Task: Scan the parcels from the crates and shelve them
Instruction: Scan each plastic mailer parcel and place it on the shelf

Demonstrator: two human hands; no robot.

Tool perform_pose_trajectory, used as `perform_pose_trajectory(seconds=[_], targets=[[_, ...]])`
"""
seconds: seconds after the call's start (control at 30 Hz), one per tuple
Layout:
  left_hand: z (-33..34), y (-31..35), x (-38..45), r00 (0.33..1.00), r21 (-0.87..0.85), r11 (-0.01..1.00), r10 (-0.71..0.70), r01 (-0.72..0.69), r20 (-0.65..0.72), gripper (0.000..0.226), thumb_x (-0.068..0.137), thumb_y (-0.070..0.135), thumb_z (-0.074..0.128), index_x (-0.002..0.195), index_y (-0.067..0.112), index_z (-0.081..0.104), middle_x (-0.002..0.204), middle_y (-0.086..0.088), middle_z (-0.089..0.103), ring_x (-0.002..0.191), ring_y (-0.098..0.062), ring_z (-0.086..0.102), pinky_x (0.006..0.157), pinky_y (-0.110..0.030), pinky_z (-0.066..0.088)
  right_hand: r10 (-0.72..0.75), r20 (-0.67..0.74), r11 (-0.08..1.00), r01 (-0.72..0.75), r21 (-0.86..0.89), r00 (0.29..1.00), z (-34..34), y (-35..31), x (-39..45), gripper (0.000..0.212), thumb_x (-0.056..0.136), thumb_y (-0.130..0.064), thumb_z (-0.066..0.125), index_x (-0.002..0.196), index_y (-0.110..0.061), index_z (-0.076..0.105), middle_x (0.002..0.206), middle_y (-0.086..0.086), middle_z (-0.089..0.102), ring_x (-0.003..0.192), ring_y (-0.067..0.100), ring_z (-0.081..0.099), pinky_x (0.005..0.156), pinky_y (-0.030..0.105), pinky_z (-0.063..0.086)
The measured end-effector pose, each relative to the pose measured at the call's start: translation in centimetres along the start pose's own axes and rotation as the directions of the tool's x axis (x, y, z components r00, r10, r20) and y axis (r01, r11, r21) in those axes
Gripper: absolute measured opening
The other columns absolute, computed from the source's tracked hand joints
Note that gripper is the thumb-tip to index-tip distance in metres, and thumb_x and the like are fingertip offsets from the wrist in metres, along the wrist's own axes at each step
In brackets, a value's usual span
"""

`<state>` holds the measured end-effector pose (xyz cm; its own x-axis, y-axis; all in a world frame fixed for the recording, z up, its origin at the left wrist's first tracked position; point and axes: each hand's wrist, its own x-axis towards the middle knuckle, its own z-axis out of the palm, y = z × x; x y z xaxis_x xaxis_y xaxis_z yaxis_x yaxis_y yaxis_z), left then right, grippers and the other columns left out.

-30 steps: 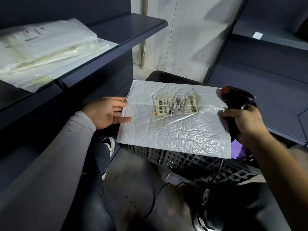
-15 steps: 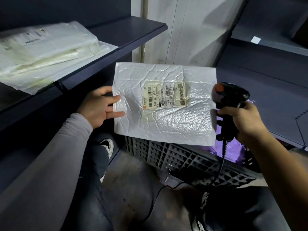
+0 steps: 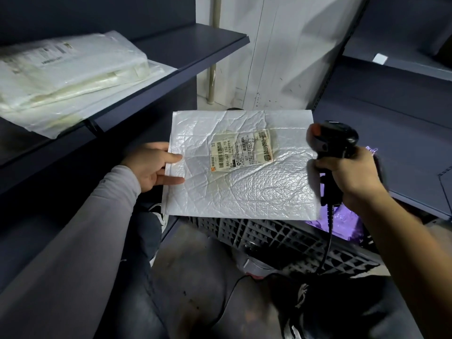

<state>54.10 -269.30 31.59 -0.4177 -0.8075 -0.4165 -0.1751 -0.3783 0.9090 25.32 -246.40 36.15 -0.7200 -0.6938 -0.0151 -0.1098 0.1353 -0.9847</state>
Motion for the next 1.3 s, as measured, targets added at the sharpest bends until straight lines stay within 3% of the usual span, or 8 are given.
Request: perform_pose_trajectory(seconds=[0.17,0.3,0.4,0.6,0.8,1.03,1.13,1.3], targets=[[0.3,-0.1,0.1,0.998,-0.022,0.999,0.047,-0.047,-0.033,0.026,0.095,0.001,0.07,0.119,0.011,0.071,0.127,-0.012,0.07,0.116,-0.032,0.067,0.058,-0.037,0.063,0.017,-0.047,0.999,-0.019,-0.042,0.999,0.1,0.3,0.5,0.032,0.074,0.01,0.063,0.103,-0.002,0.071,0.068,0.031,0.065,0.056,0.032,0.059,0.064,0.042,0.051],[0.1,0.1,0.4,0.987,-0.064,0.987,0.14,-0.145,-0.076,0.018,0.095,0.003,0.072,0.113,0.004,0.072,0.122,-0.006,0.068,0.115,-0.025,0.066,0.06,-0.038,0.064,0.009,-0.083,0.99,-0.021,-0.137,0.997,0.3,0.2,1.0,0.025,0.081,0.01,0.07,0.091,-0.014,0.073,0.08,0.005,0.074,0.072,0.024,0.068,0.061,0.034,0.054],[-0.5,0.1,0.9,0.976,-0.068,0.98,0.177,-0.187,-0.129,0.026,0.094,0.004,0.074,0.117,-0.006,0.066,0.114,-0.003,0.057,0.109,-0.025,0.063,0.06,-0.04,0.064,0.067,-0.059,0.989,-0.074,-0.13,0.996,0.1,0.4,1.4,0.028,0.083,0.009,0.072,0.101,-0.013,0.074,0.098,0.007,0.074,0.077,0.022,0.068,0.063,0.036,0.055],[-1.1,-0.2,0.8,0.963,-0.027,0.98,0.188,-0.197,-0.194,0.015,0.094,0.0,0.072,0.093,0.015,0.072,0.111,-0.005,0.054,0.105,-0.021,0.062,0.054,-0.038,0.063,0.124,0.073,0.988,-0.116,-0.103,0.99,1.2,0.6,0.3,0.034,0.089,0.005,0.07,0.118,-0.012,0.07,0.11,0.012,0.074,0.063,0.019,0.071,0.066,0.036,0.05],[-1.4,-0.6,1.0,0.952,-0.071,0.974,0.195,-0.217,-0.236,0.024,0.094,0.002,0.073,0.116,0.011,0.072,0.118,-0.004,0.057,0.112,-0.025,0.064,0.055,-0.039,0.064,0.146,0.228,0.989,-0.149,-0.005,0.963,4.9,-0.7,-2.1,0.014,0.091,-0.006,0.073,0.104,-0.005,0.068,0.086,0.009,0.074,0.055,0.022,0.06,0.055,0.031,0.046],[-0.8,-0.7,0.6,0.936,-0.064,0.962,0.24,-0.264,-0.256,0.021,0.097,0.002,0.07,0.117,0.008,0.071,0.107,0.002,0.06,0.1,-0.018,0.065,0.055,-0.036,0.064,0.12,0.317,0.992,-0.101,-0.075,0.941,9.6,-1.2,-3.8,0.016,0.091,-0.01,0.074,0.103,-0.002,0.068,0.081,0.006,0.073,0.053,0.021,0.06,0.051,0.031,0.044],[-0.7,-0.9,0.5,0.933,-0.066,0.959,0.25,-0.275,-0.257,0.012,0.097,0.001,0.069,0.102,0.012,0.071,0.094,0.004,0.055,0.093,-0.016,0.063,0.056,-0.036,0.064,0.115,0.34,0.992,-0.09,-0.088,0.933,10.7,-1.4,-4.3,0.014,0.09,-0.01,0.074,0.1,-0.003,0.068,0.081,0.008,0.073,0.052,0.022,0.06,0.051,0.031,0.045],[-1.0,-1.2,0.5,0.93,-0.08,0.954,0.261,-0.29,-0.26,0.016,0.096,0.001,0.07,0.107,0.013,0.072,0.107,0.0,0.062,0.097,-0.019,0.065,0.057,-0.038,0.064,0.103,0.359,0.995,-0.091,-0.051,0.928,11.5,-2.0,-5.4,0.007,0.09,-0.005,0.072,0.095,-0.004,0.067,0.075,0.009,0.069,0.047,0.024,0.053,0.049,0.031,0.042]])
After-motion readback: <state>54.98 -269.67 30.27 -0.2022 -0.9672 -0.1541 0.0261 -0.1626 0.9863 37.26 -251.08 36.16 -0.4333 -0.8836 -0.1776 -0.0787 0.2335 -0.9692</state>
